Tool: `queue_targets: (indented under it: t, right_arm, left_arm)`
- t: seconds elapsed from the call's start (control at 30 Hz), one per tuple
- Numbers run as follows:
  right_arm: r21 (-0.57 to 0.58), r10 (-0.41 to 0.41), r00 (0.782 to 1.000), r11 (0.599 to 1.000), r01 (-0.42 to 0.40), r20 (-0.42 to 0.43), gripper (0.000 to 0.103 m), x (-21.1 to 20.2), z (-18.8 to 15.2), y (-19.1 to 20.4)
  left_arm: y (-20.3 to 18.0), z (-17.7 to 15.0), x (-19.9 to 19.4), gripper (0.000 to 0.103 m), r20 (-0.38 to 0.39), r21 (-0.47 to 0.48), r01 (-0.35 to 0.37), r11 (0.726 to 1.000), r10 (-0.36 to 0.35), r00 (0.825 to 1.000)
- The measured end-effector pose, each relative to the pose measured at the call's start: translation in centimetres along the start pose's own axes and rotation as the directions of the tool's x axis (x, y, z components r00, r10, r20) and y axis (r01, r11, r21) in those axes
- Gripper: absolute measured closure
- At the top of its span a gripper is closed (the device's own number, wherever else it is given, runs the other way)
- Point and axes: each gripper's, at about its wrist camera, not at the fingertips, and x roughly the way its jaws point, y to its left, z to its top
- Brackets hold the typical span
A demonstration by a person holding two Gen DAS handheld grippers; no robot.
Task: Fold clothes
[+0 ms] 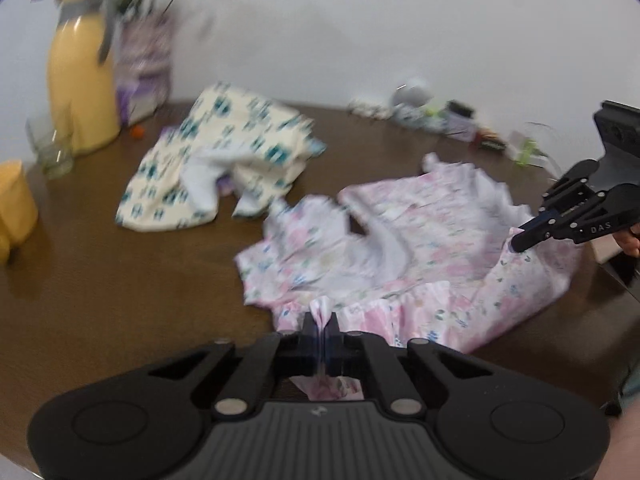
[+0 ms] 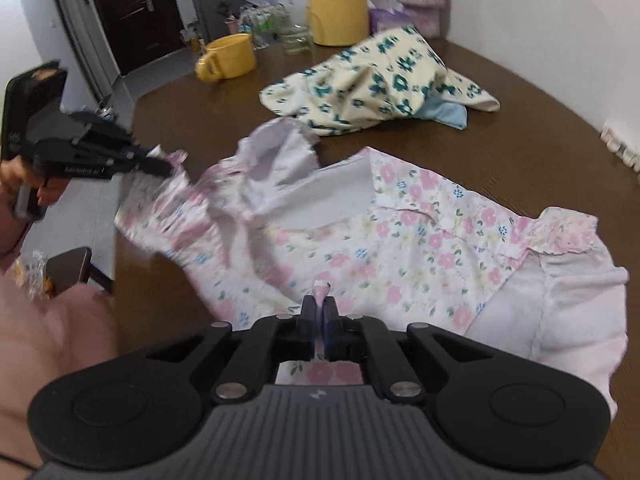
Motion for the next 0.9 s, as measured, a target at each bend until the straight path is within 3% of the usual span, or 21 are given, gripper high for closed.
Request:
queue_targets:
  t: [0.13, 0.23, 0.27, 0.33, 0.4, 0.43, 0.5, 0.53, 0.57, 0.63, 0.73, 0.8, 0.9]
  right_arm:
    - [-0.036, 0.028, 1.000, 0.999, -0.029, -0.007, 0.100, -2.3, -3.0, 3.1]
    - [-0.036, 0.080, 0.994, 0.996, -0.083, -0.074, 0.100, -2.2, -5.5, 5.0]
    - [-0.031, 0.099, 0.990, 0.994, -0.103, -0.104, 0.099, -2.0, -6.3, 5.5]
    - [0.012, 0.112, 0.990, 0.994, -0.111, -0.088, 0.094, -2.4, -6.8, 5.0]
    - [0.055, 0.125, 0.990, 0.991, -0.121, -0.071, 0.087, -2.8, -7.3, 4.5]
    - [0.077, 0.130, 0.990, 0.989, -0.125, -0.062, 0.080, -3.0, -7.6, 4.3]
    - [0.158, 0.113, 0.992, 0.980, -0.122, 0.062, 0.065, -4.5, -6.8, 2.5]
    - [0.193, 0.104, 0.987, 0.973, -0.126, 0.119, 0.057, -5.1, -6.3, 1.6]
    - [0.220, 0.106, 0.982, 0.966, -0.138, 0.154, 0.056, -5.4, -5.8, 0.8]
    - [0.248, 0.101, 0.978, 0.958, -0.146, 0.185, 0.056, -5.0, -4.8, -0.3]
    - [0.195, 0.017, 0.993, 0.980, -0.040, 0.115, 0.056, -2.0, -2.8, 0.0]
    - [0.149, -0.034, 0.998, 0.988, 0.025, 0.057, 0.056, 0.6, -2.0, 0.9]
    - [0.091, -0.103, 0.995, 0.991, 0.103, -0.011, 0.056, 4.2, -0.6, 1.7]
  left_arm:
    - [-2.2, -1.2, -2.9, 0.101, 0.021, 0.095, 0.081, 0.992, -0.084, 0.996]
    - [-3.3, -2.4, -3.9, 0.096, -0.008, 0.135, 0.174, 0.975, -0.175, 0.985]
    - [-3.4, -2.6, -4.1, 0.092, -0.014, 0.135, 0.186, 0.973, -0.185, 0.983]
    - [-3.5, -2.9, -4.3, 0.082, -0.025, 0.136, 0.208, 0.969, -0.206, 0.978]
    - [-3.7, -3.2, -4.6, 0.058, -0.036, 0.136, 0.230, 0.964, -0.227, 0.973]
    - [-3.4, -3.0, -4.8, 0.057, -0.024, 0.123, 0.231, 0.965, -0.229, 0.973]
    - [-2.4, -2.1, -5.3, 0.049, 0.020, 0.082, 0.222, 0.972, -0.225, 0.974]
    - [-1.8, -1.7, -5.6, 0.044, 0.041, 0.060, 0.213, 0.975, -0.216, 0.976]
    - [-1.1, -1.2, -5.8, 0.036, 0.062, 0.037, 0.202, 0.979, -0.204, 0.977]
    - [-0.3, -0.3, -4.2, 0.033, 0.050, 0.026, 0.127, 0.992, -0.128, 0.991]
    - [0.5, 1.0, -1.1, 0.033, 0.015, 0.022, -0.003, 1.000, 0.003, 1.000]
    - [1.1, 1.9, 0.9, 0.035, -0.009, 0.023, -0.091, 0.996, 0.091, 0.996]
    - [1.7, 2.8, 4.6, 0.039, -0.052, 0.041, -0.146, 0.988, 0.148, 0.988]
